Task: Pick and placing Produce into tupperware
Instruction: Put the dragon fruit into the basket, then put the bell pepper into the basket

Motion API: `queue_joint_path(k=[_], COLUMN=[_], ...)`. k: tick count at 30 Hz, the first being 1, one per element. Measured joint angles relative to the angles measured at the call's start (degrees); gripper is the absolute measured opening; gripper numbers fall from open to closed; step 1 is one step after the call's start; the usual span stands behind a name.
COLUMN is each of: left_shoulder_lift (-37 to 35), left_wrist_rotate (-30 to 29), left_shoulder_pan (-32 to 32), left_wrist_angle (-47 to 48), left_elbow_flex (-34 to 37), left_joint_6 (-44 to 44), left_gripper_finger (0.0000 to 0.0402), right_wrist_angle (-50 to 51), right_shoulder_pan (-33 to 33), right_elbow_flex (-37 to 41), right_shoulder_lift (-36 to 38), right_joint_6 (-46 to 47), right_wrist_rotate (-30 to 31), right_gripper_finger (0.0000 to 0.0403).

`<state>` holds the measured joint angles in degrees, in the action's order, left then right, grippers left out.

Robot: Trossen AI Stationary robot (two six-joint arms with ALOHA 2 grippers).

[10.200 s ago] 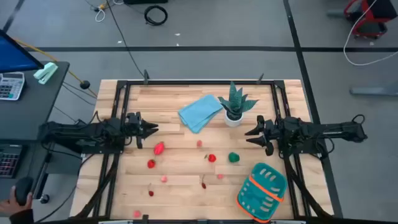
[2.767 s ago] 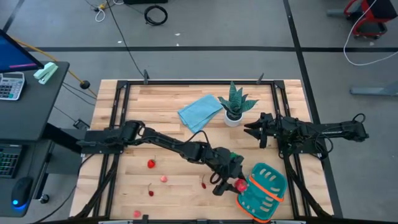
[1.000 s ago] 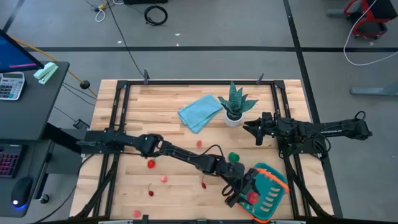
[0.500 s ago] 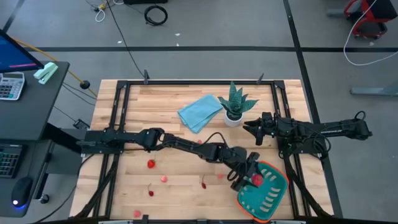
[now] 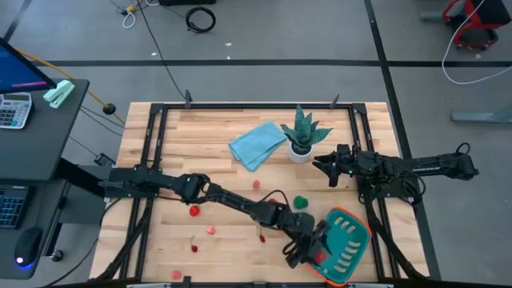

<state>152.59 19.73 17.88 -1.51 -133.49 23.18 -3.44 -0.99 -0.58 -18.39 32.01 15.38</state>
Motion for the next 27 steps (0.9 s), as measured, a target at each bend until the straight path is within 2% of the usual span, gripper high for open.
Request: queue_joint_path(k=[8, 10, 13, 15, 17, 23, 27], left_shoulder_lift=[-0.1, -0.7, -4.0, -7.6, -11.1, -18.4, -25.0], left_wrist_rotate=[-0.8, -1.3, -1.6, -1.6, -1.6, -1.6, -1.5], left_shoulder_pan=[-2.3, -3.3, -5.5, -6.9, -8.3, -12.1, -14.3], left_wrist_angle=[-0.9, 0.2, 4.0, 8.4, 12.3, 29.5, 41.3], left_elbow_flex=[0.0, 0.0, 0.0, 0.0, -0.2, 0.0, -0.2], left_joint_6=[-0.5, -4.0, -13.9, -17.7, -17.8, -12.6, -7.0], left_gripper_finger=[0.0258, 0.0259, 0.0259, 0.0259, 0.0259, 0.0252, 0.0240], right_wrist_angle=[0.0, 0.0, 0.0, 0.0, 0.0, -1.8, -7.3], right_shoulder_pan=[0.0, 0.0, 0.0, 0.0, 0.0, 0.0, 0.0], right_elbow_flex=[0.0, 0.0, 0.0, 0.0, 0.0, 0.0, 0.0], right_shoulder_lift=[0.0, 0.0, 0.0, 0.0, 0.0, 0.0, 0.0], right_joint_6=[0.0, 0.1, 1.7, 2.4, 2.5, 2.2, 2.3], right_wrist_rotate=[0.0, 0.0, 0.0, 0.0, 0.0, 0.3, 0.8], right_gripper_finger=[0.0149, 0.0149, 0.0149, 0.0149, 0.0149, 0.0149, 0.0149])
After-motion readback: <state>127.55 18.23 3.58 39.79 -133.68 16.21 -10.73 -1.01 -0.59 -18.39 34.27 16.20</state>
